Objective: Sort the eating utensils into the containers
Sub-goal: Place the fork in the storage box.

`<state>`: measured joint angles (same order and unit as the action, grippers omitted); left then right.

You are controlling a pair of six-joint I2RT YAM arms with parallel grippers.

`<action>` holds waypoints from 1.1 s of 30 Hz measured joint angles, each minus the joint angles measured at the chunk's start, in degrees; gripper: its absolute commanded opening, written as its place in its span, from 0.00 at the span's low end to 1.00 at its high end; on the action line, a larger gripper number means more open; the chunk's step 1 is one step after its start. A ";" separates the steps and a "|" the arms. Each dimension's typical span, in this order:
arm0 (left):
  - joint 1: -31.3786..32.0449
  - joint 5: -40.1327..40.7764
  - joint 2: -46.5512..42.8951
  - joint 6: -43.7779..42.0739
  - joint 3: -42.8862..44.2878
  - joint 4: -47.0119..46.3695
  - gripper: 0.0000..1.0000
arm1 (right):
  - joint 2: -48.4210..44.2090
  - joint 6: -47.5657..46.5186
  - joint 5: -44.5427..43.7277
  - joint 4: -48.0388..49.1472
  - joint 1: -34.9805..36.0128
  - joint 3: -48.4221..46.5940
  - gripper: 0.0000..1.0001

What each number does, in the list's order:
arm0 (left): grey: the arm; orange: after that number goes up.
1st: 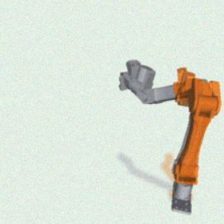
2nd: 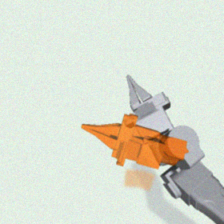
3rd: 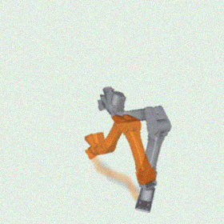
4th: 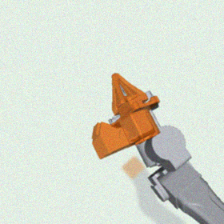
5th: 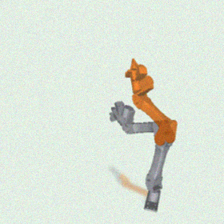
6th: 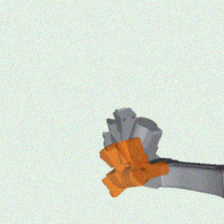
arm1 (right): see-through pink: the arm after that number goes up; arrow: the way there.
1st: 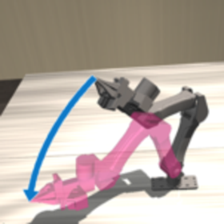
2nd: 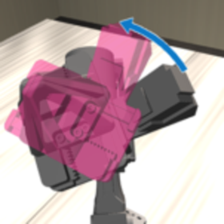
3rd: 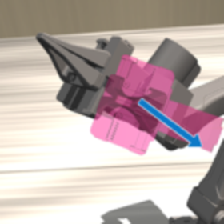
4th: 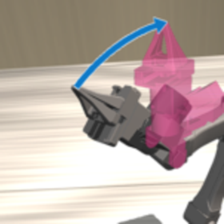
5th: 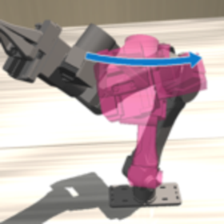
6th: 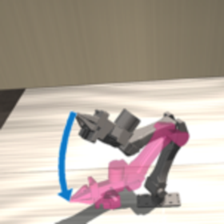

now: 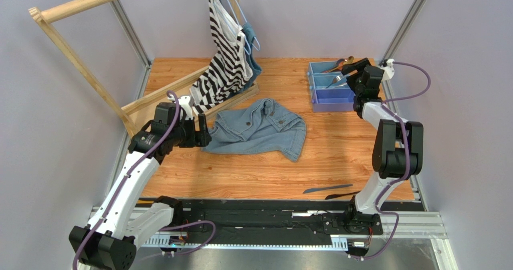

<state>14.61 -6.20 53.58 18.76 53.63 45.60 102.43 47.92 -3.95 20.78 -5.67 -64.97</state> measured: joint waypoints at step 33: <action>1.44 1.40 1.18 0.00 0.00 0.04 0.86 | 13.38 6.29 20.70 -1.29 -4.59 -8.59 0.23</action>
<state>16.05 -4.80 54.76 18.76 53.63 45.65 115.81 54.22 16.75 19.49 -10.26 -73.56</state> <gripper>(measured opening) 0.856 0.381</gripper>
